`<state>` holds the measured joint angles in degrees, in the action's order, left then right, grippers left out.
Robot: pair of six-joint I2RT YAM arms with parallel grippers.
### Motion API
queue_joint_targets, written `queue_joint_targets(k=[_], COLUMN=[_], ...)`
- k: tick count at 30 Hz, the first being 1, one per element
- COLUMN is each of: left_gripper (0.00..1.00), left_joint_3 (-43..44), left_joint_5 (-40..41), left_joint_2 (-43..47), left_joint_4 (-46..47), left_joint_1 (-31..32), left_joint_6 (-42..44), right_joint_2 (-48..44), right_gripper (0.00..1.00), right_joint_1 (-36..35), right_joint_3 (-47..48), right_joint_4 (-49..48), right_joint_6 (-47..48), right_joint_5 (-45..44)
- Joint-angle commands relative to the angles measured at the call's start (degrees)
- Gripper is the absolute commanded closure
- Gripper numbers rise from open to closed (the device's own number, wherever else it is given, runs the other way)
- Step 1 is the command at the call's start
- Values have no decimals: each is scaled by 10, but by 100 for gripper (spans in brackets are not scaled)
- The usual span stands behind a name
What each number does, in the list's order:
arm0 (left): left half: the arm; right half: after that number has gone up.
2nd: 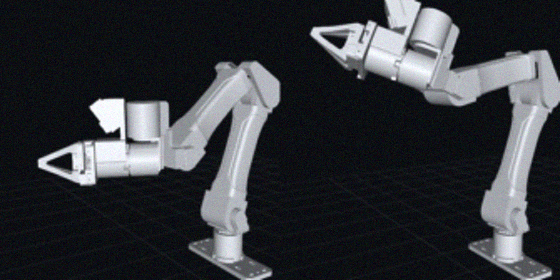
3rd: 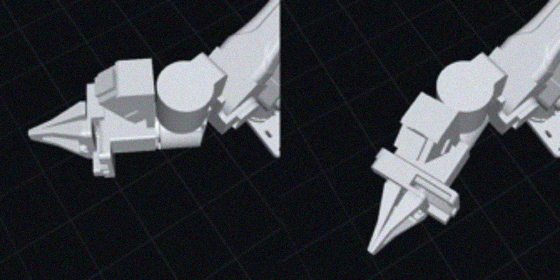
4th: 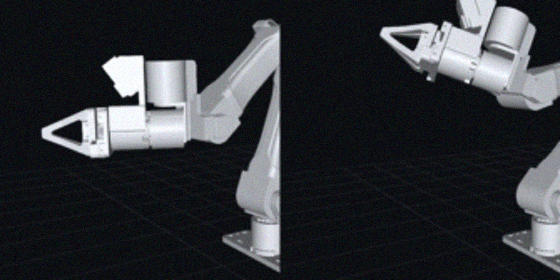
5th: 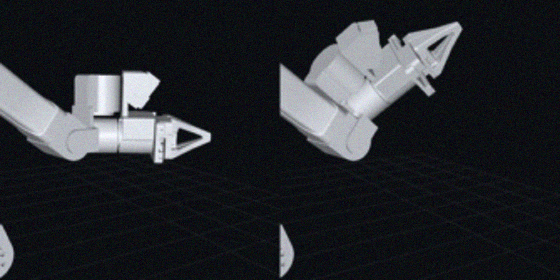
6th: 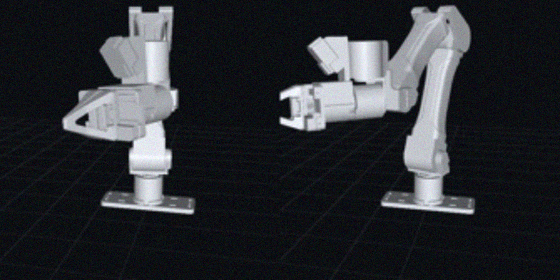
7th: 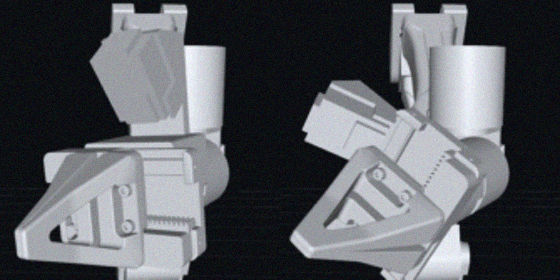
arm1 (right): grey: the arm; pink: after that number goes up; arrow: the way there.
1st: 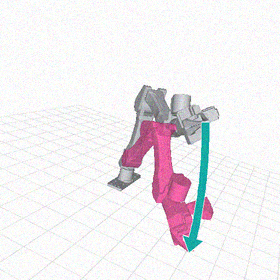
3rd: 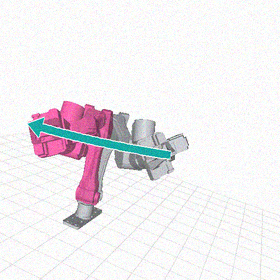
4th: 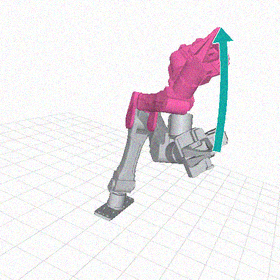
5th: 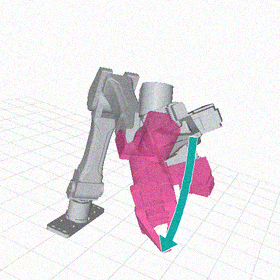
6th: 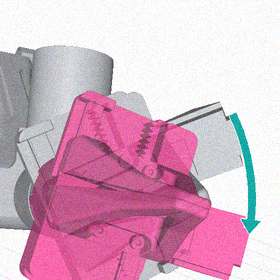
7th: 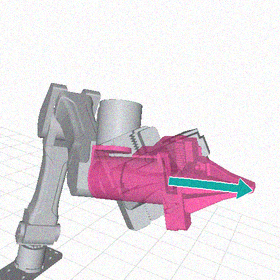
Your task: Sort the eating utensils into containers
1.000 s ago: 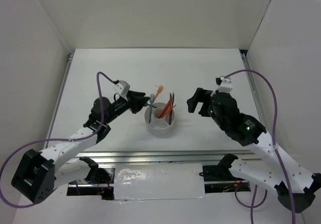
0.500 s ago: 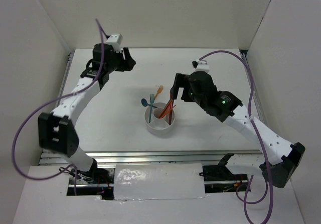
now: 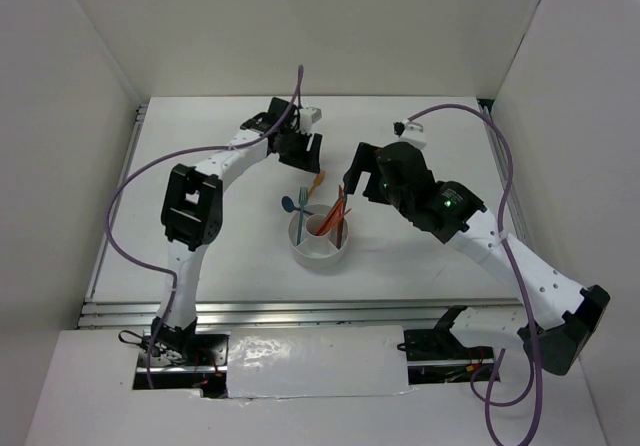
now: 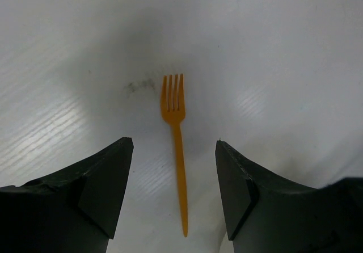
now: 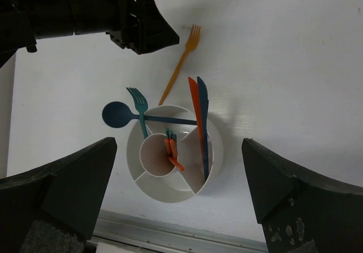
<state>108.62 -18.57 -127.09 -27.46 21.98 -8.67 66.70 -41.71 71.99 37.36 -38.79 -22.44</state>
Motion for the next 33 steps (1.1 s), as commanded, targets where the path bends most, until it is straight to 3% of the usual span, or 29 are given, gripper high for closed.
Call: queue_joint_targets(k=[1,8,18,21,28,33], left_gripper=[27,24,24,29,62,74], left_joint_3=[33,-17,-9,-26,-60,-71], left_joint_5=[-17,-18,20,47,133,155], left_joint_2=[-19,-9,-44,-41,-40,-32], left_joint_4=[-60,-84,-123,-102,-73,-62], left_joint_1=[5,18,54,54,47,19], left_joint_6=[42,59,59,36,3,-11], right_joint_2=[11,34,8,2,0,-13], right_gripper=[0,0,0,0,0,0], right_joint_1=[6,14,25,25,28,29], right_joint_3=[10,37,26,19,23,16], right_joint_4=[32,47,32,26,32,31], right_joint_6=[-19,-9,6,4,4,6], right_joint_5=[-23,-31,-11,-3,-5,-9])
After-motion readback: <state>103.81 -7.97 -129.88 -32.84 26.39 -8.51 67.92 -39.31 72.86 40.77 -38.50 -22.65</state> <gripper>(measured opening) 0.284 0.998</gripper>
